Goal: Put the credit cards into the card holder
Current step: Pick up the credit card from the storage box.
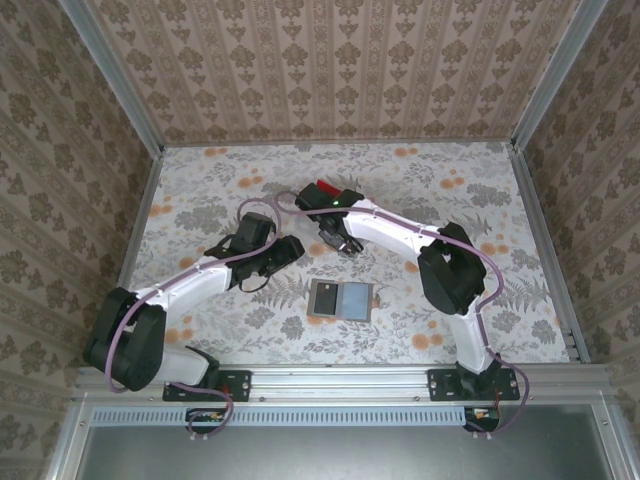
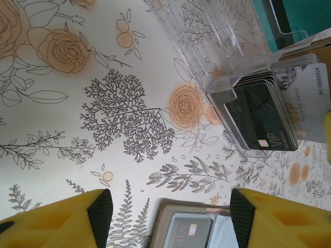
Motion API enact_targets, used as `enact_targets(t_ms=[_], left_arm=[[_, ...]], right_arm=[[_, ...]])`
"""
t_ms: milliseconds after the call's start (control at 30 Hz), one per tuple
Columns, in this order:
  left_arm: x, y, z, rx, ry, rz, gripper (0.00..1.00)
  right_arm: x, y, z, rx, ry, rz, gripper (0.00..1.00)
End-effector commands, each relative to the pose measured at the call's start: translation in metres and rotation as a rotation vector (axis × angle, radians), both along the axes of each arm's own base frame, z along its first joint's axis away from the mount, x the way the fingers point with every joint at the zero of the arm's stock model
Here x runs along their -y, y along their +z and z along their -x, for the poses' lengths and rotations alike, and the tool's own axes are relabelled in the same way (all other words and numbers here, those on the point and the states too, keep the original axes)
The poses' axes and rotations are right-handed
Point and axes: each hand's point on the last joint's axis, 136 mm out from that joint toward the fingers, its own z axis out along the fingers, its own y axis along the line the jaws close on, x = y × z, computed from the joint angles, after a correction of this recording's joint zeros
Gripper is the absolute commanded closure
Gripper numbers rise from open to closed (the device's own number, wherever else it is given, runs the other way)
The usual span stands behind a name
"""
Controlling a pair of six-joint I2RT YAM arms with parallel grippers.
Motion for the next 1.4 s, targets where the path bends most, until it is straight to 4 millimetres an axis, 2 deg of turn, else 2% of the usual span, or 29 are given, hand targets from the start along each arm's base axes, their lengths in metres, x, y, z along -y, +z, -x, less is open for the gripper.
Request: enact_targets(t_ms=[0,400,533,1000,1367], left_arm=[[0.0,-0.002,0.001,-0.008,-0.02,-0.01,0.35],[0.004,0.003,-0.002,-0.003,-0.038,-0.003,0.35],[0.005,0.004,-0.002,-0.005,-0.042,0.001,0.35],[0.014,0.017,-0.007,0.011,-0.073,0.025,0.35],[0.023,0.028,-0.012,0.023,-0.091,0.064,0.34]], right_arm=[[-0.002,0.024,0.006,-0.01,-0.018,-0.082,0.98],[-0.003,0.034,0.013,-0.109,-0.102,-0.282,1.0],[-0.001,0.031,0.016,-0.157,-0.136,-0.34,1.0],[0.001,0.045,0.012,-0.21,-0.206,-0.535,1.0],[0.001,0.056,0.016,-0.227,-0.219,-0.604,1.0]])
